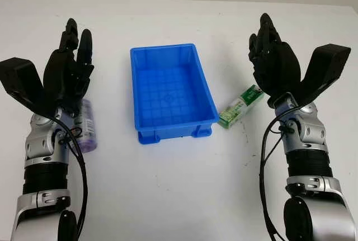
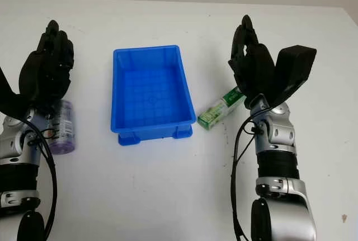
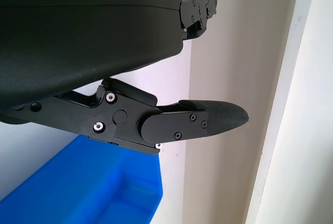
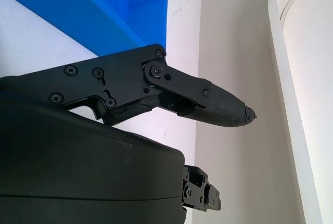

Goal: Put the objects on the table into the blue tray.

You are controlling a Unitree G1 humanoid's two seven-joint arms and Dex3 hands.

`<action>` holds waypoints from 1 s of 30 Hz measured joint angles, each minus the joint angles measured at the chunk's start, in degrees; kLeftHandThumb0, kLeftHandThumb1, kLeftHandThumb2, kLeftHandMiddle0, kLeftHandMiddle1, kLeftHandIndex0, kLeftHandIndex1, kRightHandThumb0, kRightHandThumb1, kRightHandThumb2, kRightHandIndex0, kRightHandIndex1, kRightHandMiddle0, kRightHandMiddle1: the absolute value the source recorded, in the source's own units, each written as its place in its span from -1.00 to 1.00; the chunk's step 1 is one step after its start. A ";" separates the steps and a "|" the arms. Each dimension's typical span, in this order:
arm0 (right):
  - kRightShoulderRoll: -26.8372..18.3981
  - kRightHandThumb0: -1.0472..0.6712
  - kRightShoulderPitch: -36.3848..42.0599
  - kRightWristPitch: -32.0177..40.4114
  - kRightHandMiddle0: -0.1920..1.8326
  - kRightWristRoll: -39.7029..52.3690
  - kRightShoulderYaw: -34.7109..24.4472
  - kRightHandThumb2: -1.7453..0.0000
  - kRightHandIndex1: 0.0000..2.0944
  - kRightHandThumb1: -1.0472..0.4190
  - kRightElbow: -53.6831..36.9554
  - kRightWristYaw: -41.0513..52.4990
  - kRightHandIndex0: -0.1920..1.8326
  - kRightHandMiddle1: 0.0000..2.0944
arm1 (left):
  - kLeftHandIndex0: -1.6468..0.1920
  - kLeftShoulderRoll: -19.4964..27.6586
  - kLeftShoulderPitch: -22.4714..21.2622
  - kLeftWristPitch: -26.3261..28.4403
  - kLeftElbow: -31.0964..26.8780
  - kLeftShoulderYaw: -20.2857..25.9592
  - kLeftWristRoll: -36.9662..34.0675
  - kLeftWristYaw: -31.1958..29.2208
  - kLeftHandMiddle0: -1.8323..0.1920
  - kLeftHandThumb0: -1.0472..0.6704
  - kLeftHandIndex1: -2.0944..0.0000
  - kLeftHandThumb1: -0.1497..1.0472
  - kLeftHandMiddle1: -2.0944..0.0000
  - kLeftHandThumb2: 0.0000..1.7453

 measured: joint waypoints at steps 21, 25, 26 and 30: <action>-15.55 -0.45 -3.10 -0.73 -0.78 -8.47 4.35 0.95 -0.89 -0.83 -9.48 11.57 -0.79 -0.87 | 1.00 -0.09 0.41 -0.05 0.61 -0.12 -0.31 -0.39 1.00 -0.55 1.00 1.00 1.00 -0.46; -22.93 -0.24 -4.55 -1.23 -0.55 -12.60 7.62 0.98 -0.77 -0.64 -13.11 19.08 -0.51 -0.75 | 1.00 -0.39 0.24 -0.74 1.23 -0.19 -0.73 -0.67 1.00 -0.55 1.00 1.00 1.00 -0.46; -24.81 -0.23 -4.95 -1.15 -0.52 -13.20 8.52 0.97 -0.75 -0.62 -14.05 21.70 -0.47 -0.74 | 1.00 -0.40 0.24 -0.76 1.23 -0.26 -0.73 -0.66 1.00 -0.55 1.00 1.00 1.00 -0.46; -30.23 -0.19 -6.42 -2.58 -0.39 -15.73 10.95 0.94 -0.78 -0.56 -16.31 28.31 -0.36 -0.82 | 1.00 -0.40 0.22 -0.63 1.10 -0.40 -0.76 -0.61 1.00 -0.55 1.00 1.00 1.00 -0.47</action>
